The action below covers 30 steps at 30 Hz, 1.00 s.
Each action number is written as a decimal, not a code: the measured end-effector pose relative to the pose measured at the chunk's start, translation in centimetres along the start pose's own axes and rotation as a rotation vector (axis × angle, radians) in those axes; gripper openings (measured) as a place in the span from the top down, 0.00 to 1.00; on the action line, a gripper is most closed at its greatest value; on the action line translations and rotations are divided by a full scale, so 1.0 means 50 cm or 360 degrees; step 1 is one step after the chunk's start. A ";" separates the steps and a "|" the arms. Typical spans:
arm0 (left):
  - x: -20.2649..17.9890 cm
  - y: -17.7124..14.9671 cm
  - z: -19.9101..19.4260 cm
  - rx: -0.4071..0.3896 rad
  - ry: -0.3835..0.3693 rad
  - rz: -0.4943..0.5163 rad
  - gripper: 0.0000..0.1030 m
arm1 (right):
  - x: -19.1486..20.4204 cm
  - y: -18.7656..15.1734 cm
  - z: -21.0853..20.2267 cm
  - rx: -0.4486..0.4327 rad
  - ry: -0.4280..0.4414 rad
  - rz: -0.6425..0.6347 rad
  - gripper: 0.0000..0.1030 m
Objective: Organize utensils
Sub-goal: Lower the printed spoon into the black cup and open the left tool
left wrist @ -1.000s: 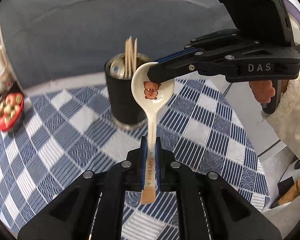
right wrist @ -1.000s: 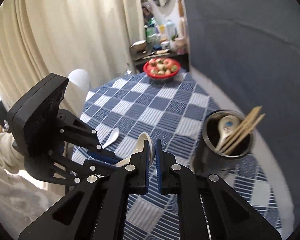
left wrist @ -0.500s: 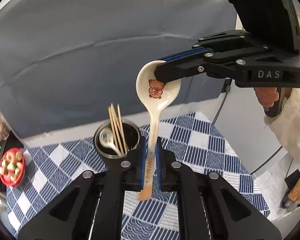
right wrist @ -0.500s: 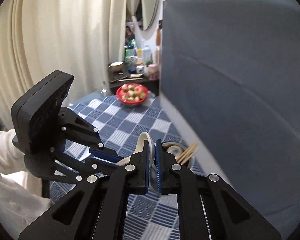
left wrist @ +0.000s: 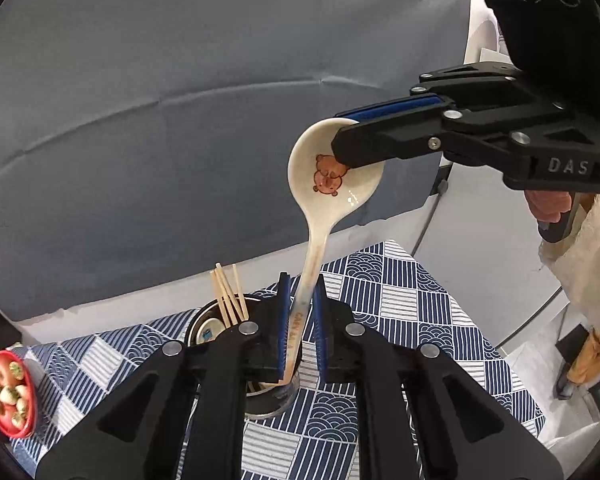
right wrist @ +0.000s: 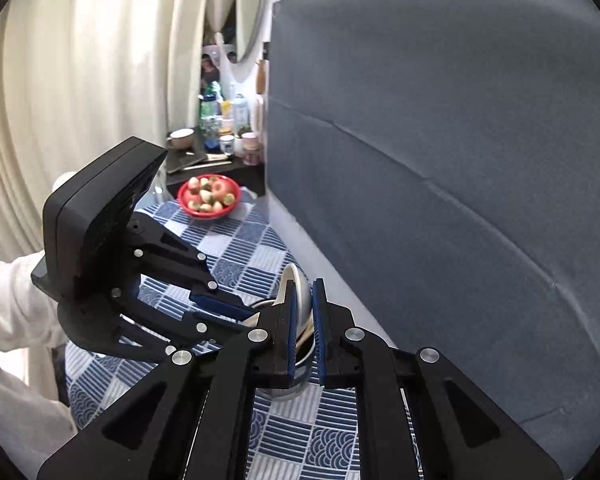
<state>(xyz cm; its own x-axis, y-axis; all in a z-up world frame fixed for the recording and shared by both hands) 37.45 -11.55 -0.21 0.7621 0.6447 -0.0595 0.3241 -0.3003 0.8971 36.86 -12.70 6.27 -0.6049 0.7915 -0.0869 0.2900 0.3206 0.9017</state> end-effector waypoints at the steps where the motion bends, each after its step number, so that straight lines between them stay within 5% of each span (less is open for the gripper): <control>1: 0.005 -0.006 0.009 0.0008 -0.0011 -0.0009 0.89 | -0.003 -0.004 0.006 0.0015 -0.0007 -0.0002 0.92; 16: 0.046 -0.081 0.094 0.0103 -0.0136 -0.0139 0.86 | -0.003 -0.076 0.082 0.0159 -0.0040 0.0002 0.91; 18: 0.050 -0.092 0.094 0.0126 -0.0129 -0.0150 0.81 | -0.001 -0.078 0.080 0.0153 -0.0055 -0.0007 0.91; 20: 0.060 -0.105 0.080 0.0138 -0.0120 -0.0160 0.63 | -0.005 -0.074 0.071 0.0138 -0.0112 -0.0027 0.86; 23: 0.064 -0.107 0.048 0.0102 -0.0096 -0.0158 0.39 | -0.016 -0.062 0.050 0.0082 -0.0173 -0.0015 0.56; 25: 0.069 -0.107 0.028 0.0087 -0.0069 -0.0142 0.32 | -0.021 -0.051 0.034 0.0028 -0.0195 0.0013 0.36; 30: 0.083 -0.109 -0.027 0.0073 0.0035 -0.0148 0.20 | -0.022 -0.031 0.005 -0.0054 -0.0274 0.0021 0.17</control>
<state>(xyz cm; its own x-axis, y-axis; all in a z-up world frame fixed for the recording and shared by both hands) 38.09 -6.31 -4.75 0.7154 0.6862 -0.1315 0.4183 -0.2699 0.8673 37.24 -13.94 4.86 -0.4645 0.8739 -0.1435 0.2700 0.2941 0.9169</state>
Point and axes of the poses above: each gripper's, at about its wrist camera, not at the fingertips, and z roughly the way its jaws point, x to its left, y to its top, the point moved 10 cm from there along z, roughly the way its jaws point, and after that the axes turned 14 degrees about -x, right-handed, at the moved point
